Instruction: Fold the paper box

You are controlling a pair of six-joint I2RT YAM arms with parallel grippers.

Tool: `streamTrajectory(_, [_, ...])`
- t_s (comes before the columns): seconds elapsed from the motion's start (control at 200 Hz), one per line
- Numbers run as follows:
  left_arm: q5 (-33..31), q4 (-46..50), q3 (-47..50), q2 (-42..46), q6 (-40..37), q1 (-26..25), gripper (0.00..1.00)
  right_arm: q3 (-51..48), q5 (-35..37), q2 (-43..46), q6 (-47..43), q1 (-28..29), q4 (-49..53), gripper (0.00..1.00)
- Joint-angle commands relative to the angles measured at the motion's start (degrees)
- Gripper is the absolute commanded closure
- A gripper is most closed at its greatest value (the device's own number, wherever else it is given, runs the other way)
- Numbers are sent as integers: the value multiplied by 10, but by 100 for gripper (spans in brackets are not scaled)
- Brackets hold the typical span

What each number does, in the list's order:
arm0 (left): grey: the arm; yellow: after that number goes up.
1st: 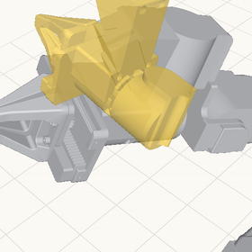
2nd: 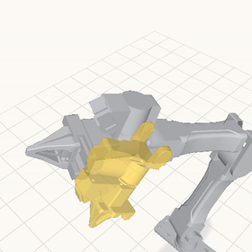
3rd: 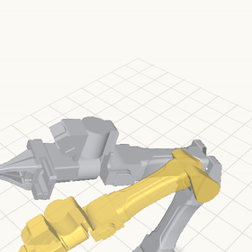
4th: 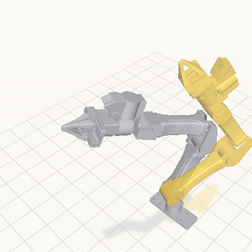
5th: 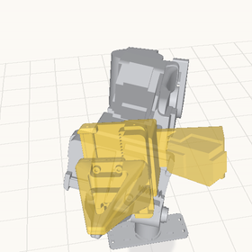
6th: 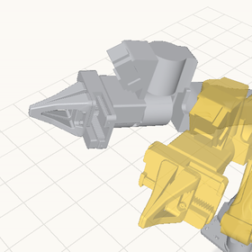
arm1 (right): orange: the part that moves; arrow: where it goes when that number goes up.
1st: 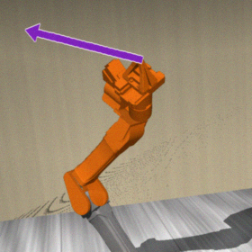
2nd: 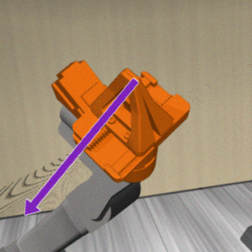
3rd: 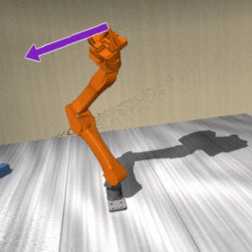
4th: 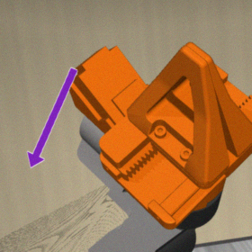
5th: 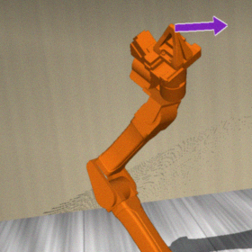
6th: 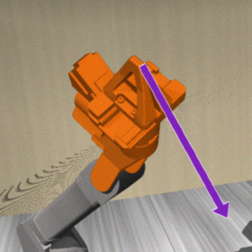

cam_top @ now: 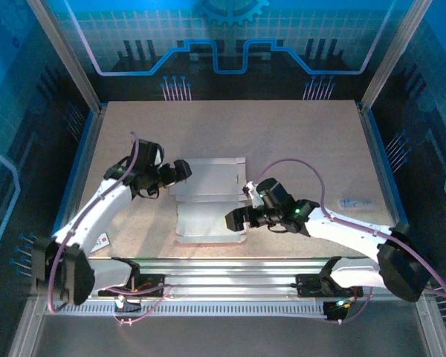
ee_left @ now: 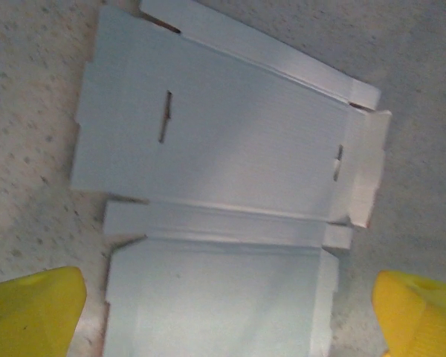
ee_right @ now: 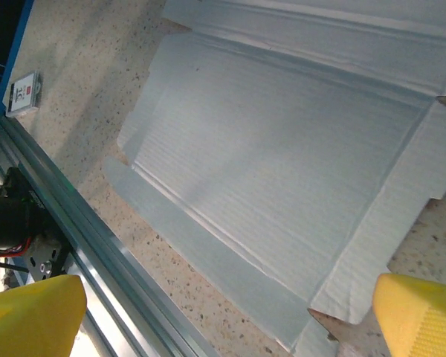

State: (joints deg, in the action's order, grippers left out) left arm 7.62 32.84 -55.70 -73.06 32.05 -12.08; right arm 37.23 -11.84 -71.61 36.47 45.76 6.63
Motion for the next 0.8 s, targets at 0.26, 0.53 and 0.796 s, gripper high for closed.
streamTrajectory(0.26, [43,49,-161,-224,-112,69,11,46,54,-100,80,37,-81,0])
streamTrajectory(0.53, [1,89,-230,-322,-149,78,17,63,55,-158,123,45,-112,0])
streamTrajectory(0.796, [-13,105,-255,-365,-193,82,18,46,48,-197,157,44,-129,0])
